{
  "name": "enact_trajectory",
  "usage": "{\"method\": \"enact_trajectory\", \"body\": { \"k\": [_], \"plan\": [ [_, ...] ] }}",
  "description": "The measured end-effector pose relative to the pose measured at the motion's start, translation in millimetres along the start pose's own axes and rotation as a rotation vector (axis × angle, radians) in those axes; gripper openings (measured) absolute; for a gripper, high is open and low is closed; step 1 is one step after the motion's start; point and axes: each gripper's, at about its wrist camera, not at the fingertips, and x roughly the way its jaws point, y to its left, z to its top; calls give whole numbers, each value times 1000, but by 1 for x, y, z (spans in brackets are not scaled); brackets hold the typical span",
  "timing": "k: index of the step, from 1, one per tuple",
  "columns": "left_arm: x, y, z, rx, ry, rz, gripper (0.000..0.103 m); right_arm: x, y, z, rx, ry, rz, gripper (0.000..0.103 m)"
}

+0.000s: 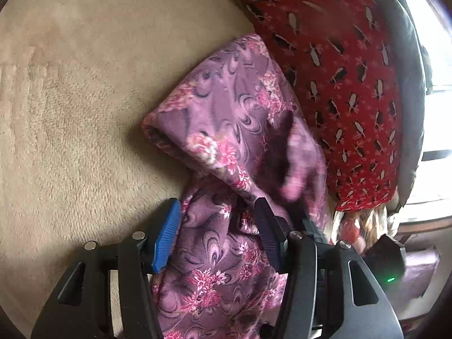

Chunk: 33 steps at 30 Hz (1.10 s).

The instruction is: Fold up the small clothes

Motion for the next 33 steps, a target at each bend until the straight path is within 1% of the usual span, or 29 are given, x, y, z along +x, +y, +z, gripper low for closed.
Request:
{"method": "enact_trajectory", "body": {
  "k": [2, 4, 6, 8, 9, 10, 11, 13, 14, 15, 16, 17, 18, 20, 22, 23, 26, 27, 29, 30, 31, 33],
  "plan": [
    [3, -6, -4, 12, 5, -8, 53, -21, -26, 0, 123, -51, 68, 10],
    [5, -10, -8, 16, 10, -12, 53, -45, -62, -7, 264, -95, 106, 10],
    [8, -11, -13, 15, 19, -16, 53, -62, -99, -21, 395, -113, 122, 10],
    [12, -13, -20, 8, 36, -17, 53, -68, -138, -42, 538, -94, 146, 12],
    [13, -13, -23, 7, 42, -18, 53, -72, -154, -56, 603, -85, 124, 15],
    [13, -14, -26, 5, 45, -24, 53, -75, -169, -69, 659, -79, 93, 16],
    [12, -15, -29, 3, 42, -33, 53, -80, -183, -81, 711, -79, 84, 16],
    [8, -18, -35, 3, 28, -54, 53, -100, -199, -102, 791, -136, 55, 18],
    [8, -20, -36, 3, 23, -59, 53, -106, -202, -107, 808, -164, 59, 20],
    [8, -23, -38, 6, 19, -63, 53, -112, -204, -108, 819, -194, 80, 29],
    [8, -25, -39, 12, 18, -61, 54, -113, -203, -106, 816, -208, 88, 44],
    [10, -27, -41, 14, 21, -51, 54, -114, -198, -101, 798, -206, 86, 50],
    [11, -29, -41, 14, 23, -47, 55, -110, -192, -92, 764, -198, 79, 53],
    [13, -31, -43, 13, 21, -42, 55, -101, -181, -77, 699, -192, 68, 54],
    [16, -33, -43, 5, 22, -39, 55, -87, -168, -62, 652, -163, 48, 60],
    [19, -35, -43, 1, 26, -39, 55, -81, -164, -59, 634, -142, 35, 61],
    [26, -39, -47, 12, 42, -28, 55, -61, -140, -55, 537, -54, -58, 62],
    [27, -40, -48, 15, 44, -20, 55, -55, -131, -54, 482, -30, -123, 62],
    [30, -41, -48, 14, 50, -11, 55, -48, -119, -55, 377, -6, -236, 56],
    [30, -41, -48, 15, 52, -11, 55, -50, -118, -56, 334, -16, -256, 37],
    [29, -41, -48, 21, 52, -10, 55, -58, -125, -59, 346, -45, -231, 17],
    [29, -41, -49, 32, 48, 4, 55, -79, -159, -72, 513, -100, -146, 17]
  ]
}}
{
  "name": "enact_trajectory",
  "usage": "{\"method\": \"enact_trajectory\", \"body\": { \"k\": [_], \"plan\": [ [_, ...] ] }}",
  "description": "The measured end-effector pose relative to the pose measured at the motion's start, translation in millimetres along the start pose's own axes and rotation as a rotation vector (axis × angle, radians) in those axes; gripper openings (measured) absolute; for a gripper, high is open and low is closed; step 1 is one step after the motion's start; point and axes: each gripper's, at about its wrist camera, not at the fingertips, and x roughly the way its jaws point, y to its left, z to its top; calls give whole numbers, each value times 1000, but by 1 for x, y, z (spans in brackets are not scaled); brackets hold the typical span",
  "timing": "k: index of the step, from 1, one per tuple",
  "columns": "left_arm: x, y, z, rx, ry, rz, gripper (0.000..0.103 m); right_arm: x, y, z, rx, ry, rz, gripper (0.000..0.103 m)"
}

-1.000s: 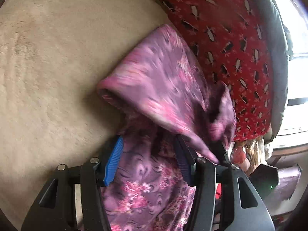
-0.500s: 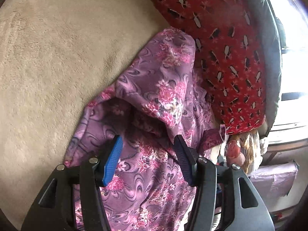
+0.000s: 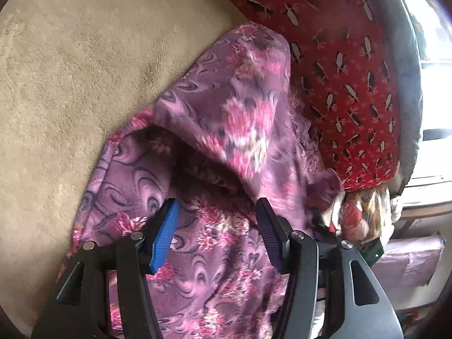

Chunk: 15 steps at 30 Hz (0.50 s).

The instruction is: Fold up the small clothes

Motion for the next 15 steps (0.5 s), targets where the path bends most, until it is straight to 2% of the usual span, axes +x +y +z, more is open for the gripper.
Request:
{"method": "enact_trajectory", "body": {
  "k": [1, 2, 3, 4, 6, 8, 9, 11, 14, 15],
  "plan": [
    [1, 1, 0, -5, 2, 0, 55, -8, -27, 2, 113, -5, 30, 17],
    [1, 2, -1, -13, 5, -6, 55, -13, -47, 1, 181, -3, 26, 18],
    [0, 4, -2, -23, 5, -19, 55, -19, -71, -2, 261, 8, 24, 24],
    [-1, 5, -3, -28, 2, -30, 55, -24, -89, -5, 320, 14, 39, 24],
    [-3, 7, -3, -54, -5, -66, 55, -44, -116, -13, 423, -34, 73, 28],
    [-1, 8, -1, -73, 0, -85, 55, -58, -126, -16, 457, -83, 103, 42],
    [1, 7, 0, -78, 2, -84, 55, -63, -127, -16, 459, -107, 128, 53],
    [7, 3, 4, -79, 2, -70, 55, -59, -120, -12, 430, -99, 157, 60],
    [15, -6, 16, -73, -5, -22, 54, -36, -103, -3, 363, -28, 136, 59],
    [14, -9, 21, -68, -10, -10, 46, -26, -96, 2, 340, 17, 103, 37]
  ]
}}
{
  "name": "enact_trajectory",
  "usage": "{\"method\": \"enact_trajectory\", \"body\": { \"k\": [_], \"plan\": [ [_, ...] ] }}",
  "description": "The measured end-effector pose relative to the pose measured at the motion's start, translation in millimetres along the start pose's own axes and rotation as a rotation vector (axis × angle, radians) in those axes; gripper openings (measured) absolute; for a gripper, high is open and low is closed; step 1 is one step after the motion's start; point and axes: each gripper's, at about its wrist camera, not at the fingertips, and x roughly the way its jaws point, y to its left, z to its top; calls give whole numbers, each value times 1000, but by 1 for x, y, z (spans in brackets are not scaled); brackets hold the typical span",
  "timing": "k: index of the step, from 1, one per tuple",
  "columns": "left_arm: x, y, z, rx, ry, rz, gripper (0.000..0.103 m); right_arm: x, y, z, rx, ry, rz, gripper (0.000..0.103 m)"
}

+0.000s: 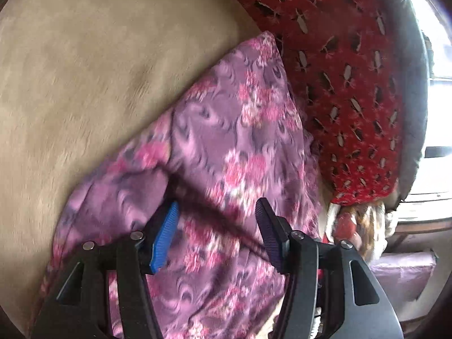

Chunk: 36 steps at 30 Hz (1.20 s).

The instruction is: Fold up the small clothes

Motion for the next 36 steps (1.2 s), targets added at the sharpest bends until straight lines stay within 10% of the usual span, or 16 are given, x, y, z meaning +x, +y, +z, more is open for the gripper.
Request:
{"method": "enact_trajectory", "body": {
  "k": [1, 6, 12, 17, 22, 25, 31, 36],
  "plan": [
    [0, -4, 3, 9, -4, -3, 29, 6, 5, 5, -12, 21, -27, 9],
    [-1, -5, 9, 68, -22, 75, 14, -35, 3, 26, 31, -136, 242, 8],
    [-15, 16, -1, 69, 0, 66, 14, -2, -47, -8, 44, 122, 81, 8],
    [-43, 6, -9, 60, -18, -42, 14, -53, -43, 1, 18, -105, 57, 19],
    [-12, -32, -6, 204, -26, 104, 42, -42, -21, 6, -58, -110, 96, 25],
    [23, -37, -8, 268, 1, 241, 43, 3, -16, -6, -162, 63, -58, 19],
    [17, -56, -46, 389, 1, 255, 53, -36, -10, -9, -188, -14, 11, 28],
    [27, -71, -94, 607, -48, 457, 54, -32, -24, -38, -210, 82, -33, 31]
  ]
}}
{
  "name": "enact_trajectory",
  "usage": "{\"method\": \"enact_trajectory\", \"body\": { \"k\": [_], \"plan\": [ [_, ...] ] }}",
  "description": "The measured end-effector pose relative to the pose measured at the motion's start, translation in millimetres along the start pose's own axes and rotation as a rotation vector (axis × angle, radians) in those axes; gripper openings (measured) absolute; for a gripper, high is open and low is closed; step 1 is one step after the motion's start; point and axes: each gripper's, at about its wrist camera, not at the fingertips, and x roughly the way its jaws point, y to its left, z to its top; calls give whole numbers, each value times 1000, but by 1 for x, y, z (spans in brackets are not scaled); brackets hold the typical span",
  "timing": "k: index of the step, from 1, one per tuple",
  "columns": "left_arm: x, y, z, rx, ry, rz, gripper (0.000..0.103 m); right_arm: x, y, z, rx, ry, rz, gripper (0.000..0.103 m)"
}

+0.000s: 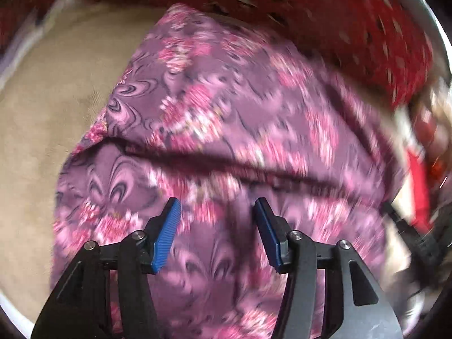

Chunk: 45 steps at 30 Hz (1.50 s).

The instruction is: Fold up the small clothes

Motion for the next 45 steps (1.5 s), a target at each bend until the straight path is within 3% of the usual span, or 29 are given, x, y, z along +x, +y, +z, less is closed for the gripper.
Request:
{"method": "enact_trajectory", "body": {
  "k": [4, 8, 16, 21, 28, 33, 38, 41, 44, 45],
  "plan": [
    [-12, -3, -26, 18, 30, -21, 55, -7, -3, -23, 24, 110, -20, 34],
    [-20, -1, -52, 20, 54, -13, 55, -28, 5, -56, -56, 146, -53, 34],
    [-54, 10, -99, 46, 59, 14, 55, -72, 6, -116, -84, 221, -66, 38],
    [-77, 55, -127, -2, 70, -6, 55, -107, -2, -137, -103, 195, -85, 38],
    [-89, 160, -165, -226, 112, 23, 55, -133, -33, -163, -81, 168, -133, 44],
    [-76, 186, -195, -287, 205, -108, 55, -136, -48, -184, -27, 209, -16, 47],
    [-59, 191, -214, -310, 288, -230, 55, -131, -40, -203, -74, 278, 12, 51],
    [-57, 194, -222, -309, 304, -259, 55, -127, -36, -211, -108, 313, 1, 51],
    [-55, 192, -223, -320, 310, -296, 55, -125, -34, -218, -128, 320, -20, 38],
    [-54, 192, -225, -320, 315, -315, 54, -123, -33, -220, -132, 327, -3, 23]
  ]
}}
